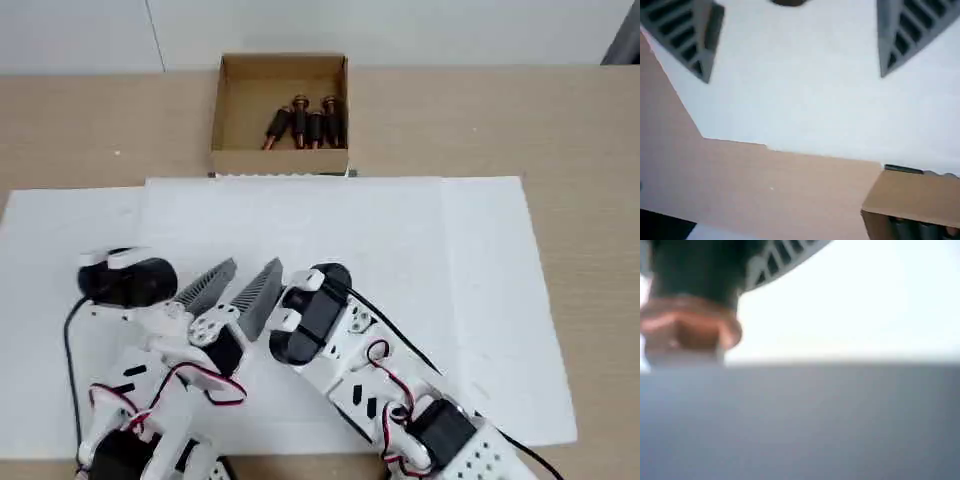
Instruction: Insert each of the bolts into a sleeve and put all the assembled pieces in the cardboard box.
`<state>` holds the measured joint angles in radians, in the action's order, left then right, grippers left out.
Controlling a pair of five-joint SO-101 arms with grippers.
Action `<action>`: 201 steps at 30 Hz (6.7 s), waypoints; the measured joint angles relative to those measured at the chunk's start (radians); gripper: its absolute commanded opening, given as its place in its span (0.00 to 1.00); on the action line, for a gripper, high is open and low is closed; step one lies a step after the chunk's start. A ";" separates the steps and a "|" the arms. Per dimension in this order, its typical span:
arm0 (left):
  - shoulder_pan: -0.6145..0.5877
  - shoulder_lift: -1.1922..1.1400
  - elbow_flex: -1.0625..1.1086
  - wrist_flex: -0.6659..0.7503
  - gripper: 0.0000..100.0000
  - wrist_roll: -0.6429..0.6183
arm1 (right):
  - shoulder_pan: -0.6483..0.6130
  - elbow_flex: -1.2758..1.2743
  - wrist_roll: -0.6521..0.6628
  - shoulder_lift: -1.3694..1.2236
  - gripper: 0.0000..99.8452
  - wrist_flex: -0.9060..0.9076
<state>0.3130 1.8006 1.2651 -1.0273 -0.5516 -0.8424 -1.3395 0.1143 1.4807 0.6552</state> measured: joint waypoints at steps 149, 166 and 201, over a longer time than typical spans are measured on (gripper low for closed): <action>-0.259 -0.002 0.420 0.157 0.01 0.532 | 0.674 2.848 0.163 -1.695 0.00 1.034; -0.259 -0.002 0.420 0.157 0.01 0.532 | 0.807 1.548 -0.058 -0.841 0.00 0.901; -0.259 -0.002 0.420 0.157 0.01 0.532 | 0.807 -0.236 -0.068 0.319 0.00 0.374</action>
<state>0.0537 1.7990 1.6855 -0.8707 -0.0192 -0.0353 -1.5758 0.0468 1.7998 1.0296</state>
